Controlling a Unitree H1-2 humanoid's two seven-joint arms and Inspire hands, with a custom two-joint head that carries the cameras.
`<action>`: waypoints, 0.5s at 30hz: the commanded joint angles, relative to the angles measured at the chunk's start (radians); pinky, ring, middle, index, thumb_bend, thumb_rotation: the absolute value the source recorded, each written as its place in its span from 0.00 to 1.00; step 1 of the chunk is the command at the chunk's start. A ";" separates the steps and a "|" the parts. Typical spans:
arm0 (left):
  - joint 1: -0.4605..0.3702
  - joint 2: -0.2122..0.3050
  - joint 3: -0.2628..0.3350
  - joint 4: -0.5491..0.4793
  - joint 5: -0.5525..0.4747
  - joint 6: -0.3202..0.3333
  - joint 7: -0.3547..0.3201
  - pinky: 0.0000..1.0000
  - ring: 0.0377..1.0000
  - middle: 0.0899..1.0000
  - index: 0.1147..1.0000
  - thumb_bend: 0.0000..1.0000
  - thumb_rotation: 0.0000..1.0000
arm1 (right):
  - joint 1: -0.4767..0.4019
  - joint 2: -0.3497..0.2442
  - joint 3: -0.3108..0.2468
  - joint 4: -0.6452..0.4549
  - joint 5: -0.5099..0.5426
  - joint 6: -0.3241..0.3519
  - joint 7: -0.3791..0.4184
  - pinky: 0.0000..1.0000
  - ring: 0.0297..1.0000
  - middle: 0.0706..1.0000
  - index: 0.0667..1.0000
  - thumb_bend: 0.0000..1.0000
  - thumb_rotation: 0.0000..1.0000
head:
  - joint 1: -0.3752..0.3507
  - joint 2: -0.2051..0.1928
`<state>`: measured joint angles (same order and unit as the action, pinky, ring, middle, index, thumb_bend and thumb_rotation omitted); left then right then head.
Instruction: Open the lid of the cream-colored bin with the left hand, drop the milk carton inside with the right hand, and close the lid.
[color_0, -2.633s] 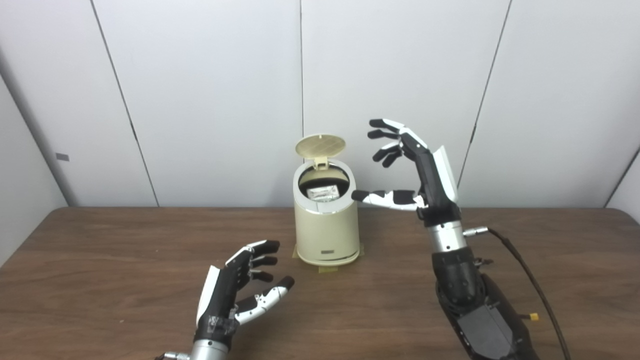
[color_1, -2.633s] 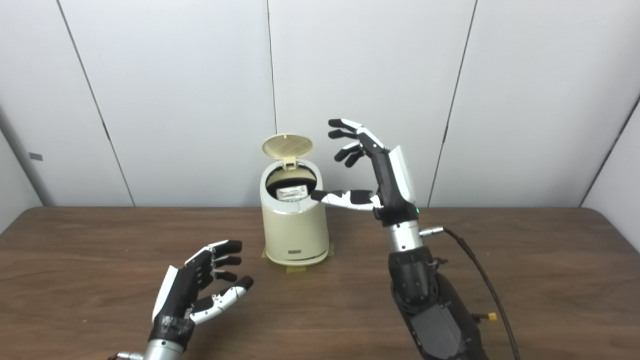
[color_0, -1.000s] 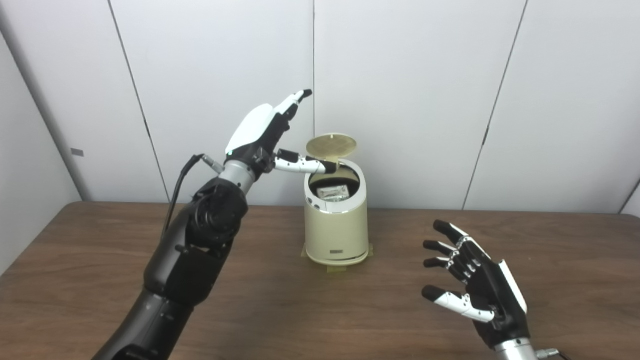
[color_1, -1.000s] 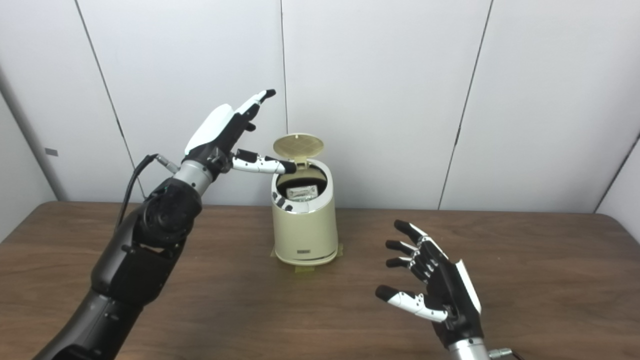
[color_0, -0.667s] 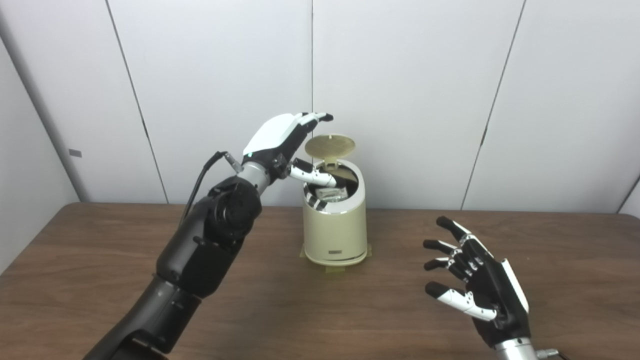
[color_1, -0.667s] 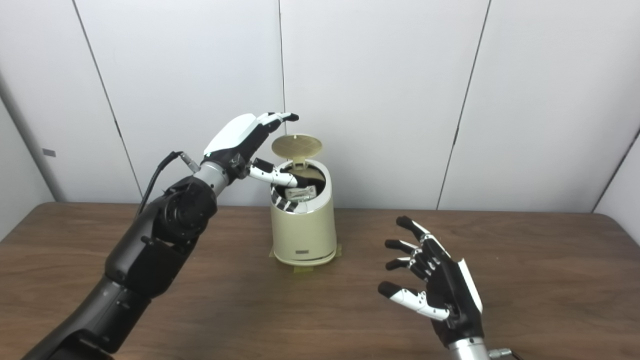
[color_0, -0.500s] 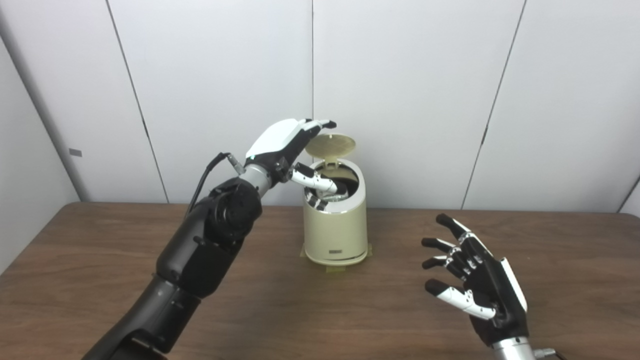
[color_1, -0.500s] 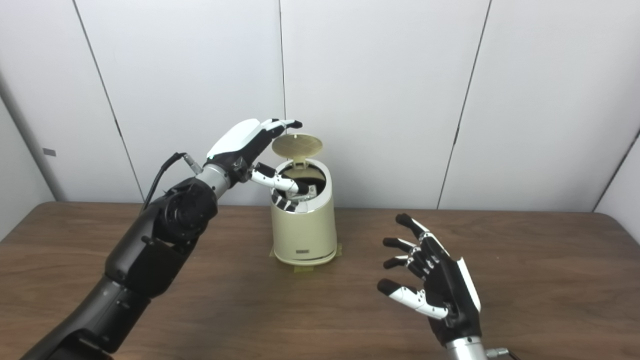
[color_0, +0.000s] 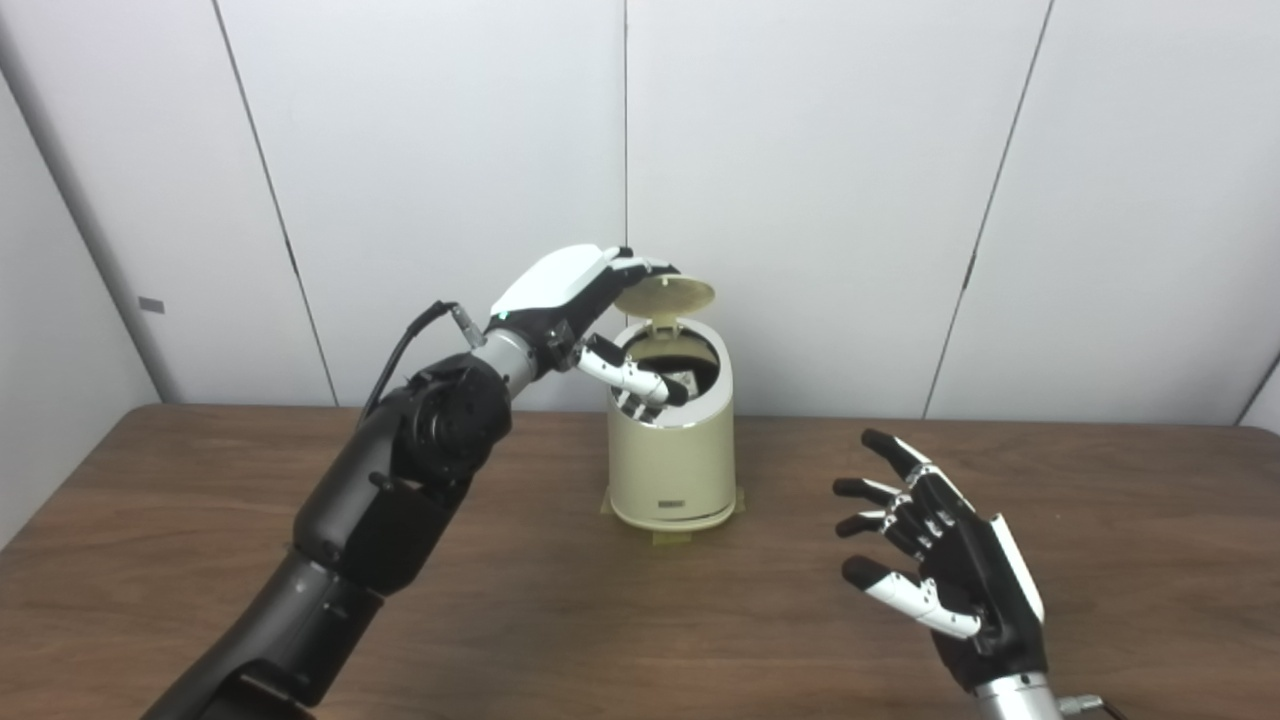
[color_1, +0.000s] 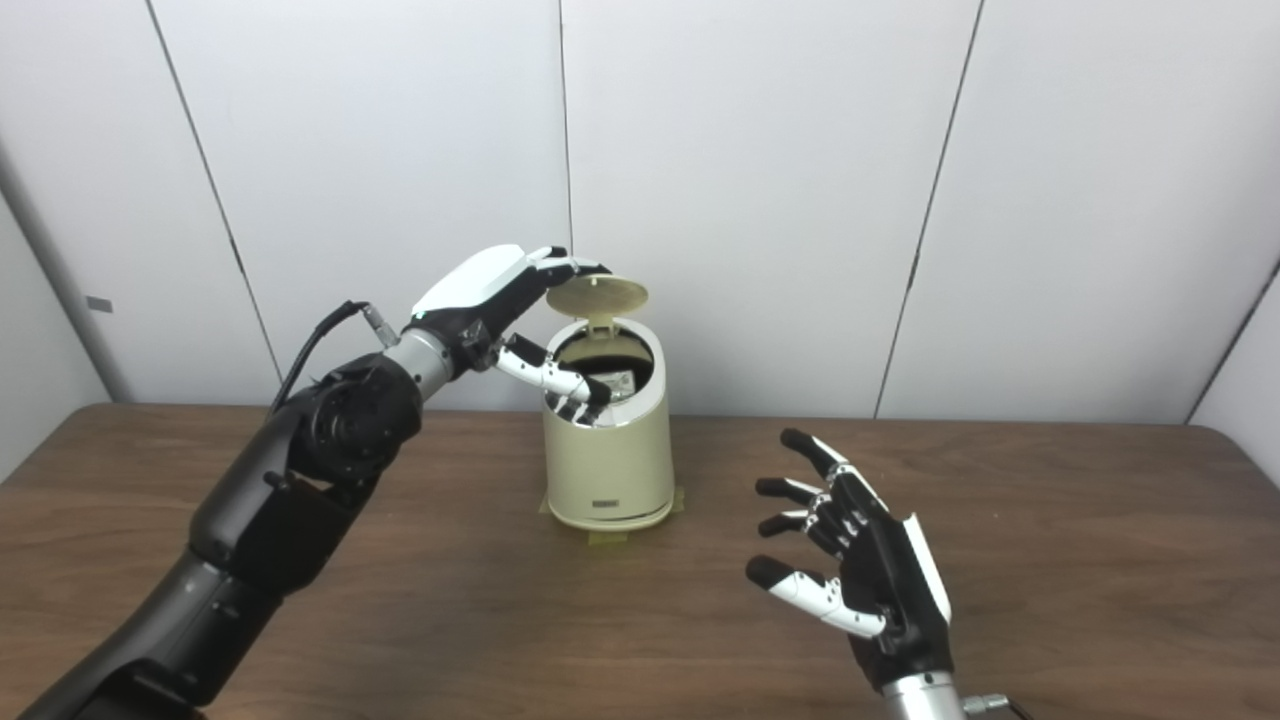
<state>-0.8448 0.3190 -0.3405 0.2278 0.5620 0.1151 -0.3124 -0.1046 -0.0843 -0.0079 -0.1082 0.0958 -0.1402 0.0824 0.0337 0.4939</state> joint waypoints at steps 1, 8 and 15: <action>-0.040 0.023 0.008 -0.047 0.014 -0.015 0.005 1.00 1.00 0.91 0.85 1.00 0.37 | -0.031 0.009 0.001 -0.048 0.001 -0.005 -0.001 0.53 0.70 0.89 0.80 0.82 0.37 | 0.002 0.003; -0.004 0.042 -0.001 -0.132 0.053 -0.015 -0.021 1.00 1.00 0.90 0.86 1.00 0.41 | -0.031 0.022 -0.003 -0.050 -0.004 0.002 -0.009 0.51 0.69 0.90 0.82 0.81 0.36 | -0.003 0.008; 0.031 0.036 0.002 -0.177 0.061 -0.013 -0.043 1.00 1.00 0.88 0.85 1.00 0.41 | -0.032 0.029 -0.014 -0.030 0.011 -0.032 -0.009 0.50 0.69 0.91 0.85 0.79 0.34 | -0.005 0.015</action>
<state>-0.7642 0.3460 -0.3489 0.0804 0.6065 0.1106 -0.3657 -0.1044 -0.0560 -0.0144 -0.1219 0.0950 -0.1282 0.0743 0.0276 0.5077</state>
